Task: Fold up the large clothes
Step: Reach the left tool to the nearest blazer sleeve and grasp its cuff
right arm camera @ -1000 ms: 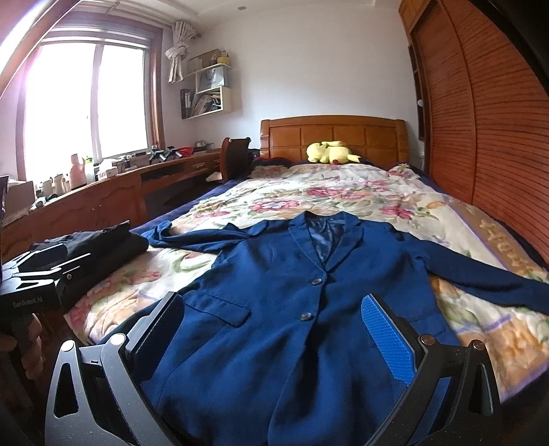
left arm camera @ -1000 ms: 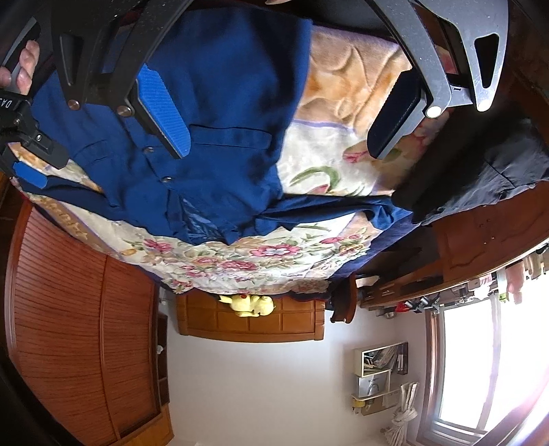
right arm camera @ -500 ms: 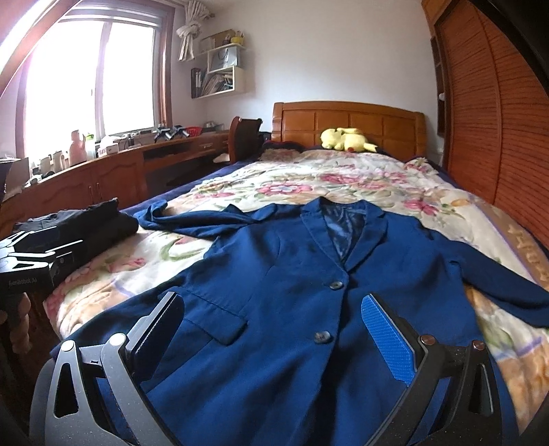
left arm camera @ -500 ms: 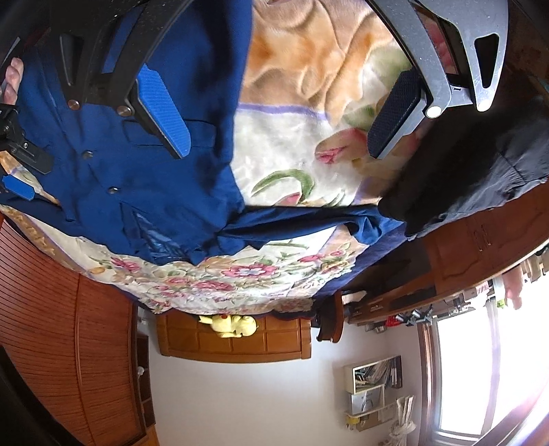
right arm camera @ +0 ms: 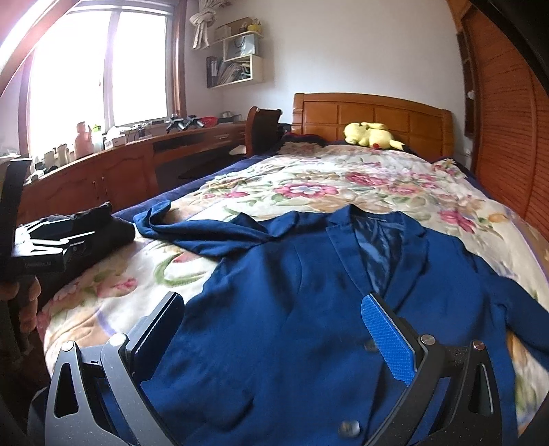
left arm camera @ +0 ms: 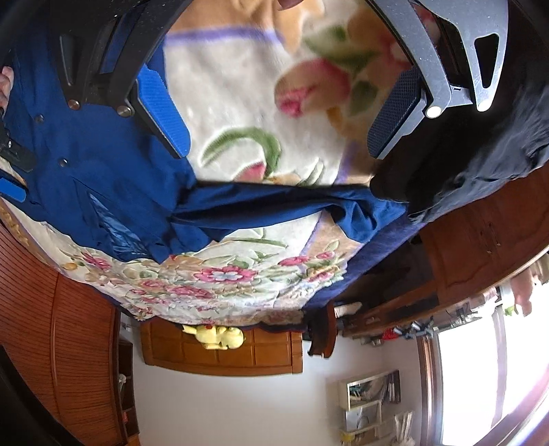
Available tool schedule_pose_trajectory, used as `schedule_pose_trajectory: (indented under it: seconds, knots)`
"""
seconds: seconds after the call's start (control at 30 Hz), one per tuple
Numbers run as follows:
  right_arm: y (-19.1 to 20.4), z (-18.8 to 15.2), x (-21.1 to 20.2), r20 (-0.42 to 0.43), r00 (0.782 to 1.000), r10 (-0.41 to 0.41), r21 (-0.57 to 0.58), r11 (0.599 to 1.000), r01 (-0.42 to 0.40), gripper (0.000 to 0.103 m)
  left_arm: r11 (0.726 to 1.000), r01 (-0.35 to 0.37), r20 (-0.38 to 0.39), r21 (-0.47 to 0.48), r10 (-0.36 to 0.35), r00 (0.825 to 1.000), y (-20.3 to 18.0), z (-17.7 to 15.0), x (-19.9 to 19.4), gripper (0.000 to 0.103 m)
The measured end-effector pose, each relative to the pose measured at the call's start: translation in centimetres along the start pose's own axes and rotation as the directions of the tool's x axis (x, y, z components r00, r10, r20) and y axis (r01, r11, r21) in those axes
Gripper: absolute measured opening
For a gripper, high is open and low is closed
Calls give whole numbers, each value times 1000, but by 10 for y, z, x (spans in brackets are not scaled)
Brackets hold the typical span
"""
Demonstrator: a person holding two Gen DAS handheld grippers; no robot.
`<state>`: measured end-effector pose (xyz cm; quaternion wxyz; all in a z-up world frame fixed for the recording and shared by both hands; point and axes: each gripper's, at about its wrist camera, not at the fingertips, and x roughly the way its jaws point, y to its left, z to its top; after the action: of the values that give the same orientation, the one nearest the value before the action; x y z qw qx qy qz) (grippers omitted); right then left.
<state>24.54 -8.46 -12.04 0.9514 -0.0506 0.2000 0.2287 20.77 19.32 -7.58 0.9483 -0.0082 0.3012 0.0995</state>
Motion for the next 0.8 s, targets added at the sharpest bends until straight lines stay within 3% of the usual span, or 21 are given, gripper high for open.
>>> schedule_pose_trajectory:
  seconds: [0.3, 0.4, 0.53, 0.67, 0.8]
  knots:
    - [-10, -10, 57, -105, 994, 9, -30, 999, -12, 103, 1000, 2, -69, -2, -2, 998, 28, 34, 77, 101]
    - [-11, -12, 67, -140, 990, 16, -28, 999, -20, 103, 1000, 5, -93, -10, -6, 996, 38, 43, 105, 92]
    - [-10, -8, 69, -149, 989, 16, -40, 999, -22, 103, 998, -16, -130, -53, 9, 992, 54, 59, 144, 68]
    - [-8, -11, 73, -165, 986, 13, -46, 999, -20, 103, 994, -62, -160, -91, 47, 986, 72, 70, 178, 58]
    - [-10, -12, 79, -180, 984, 20, -38, 999, -27, 103, 990, -122, -197, -66, 107, 975, 75, 73, 202, 51]
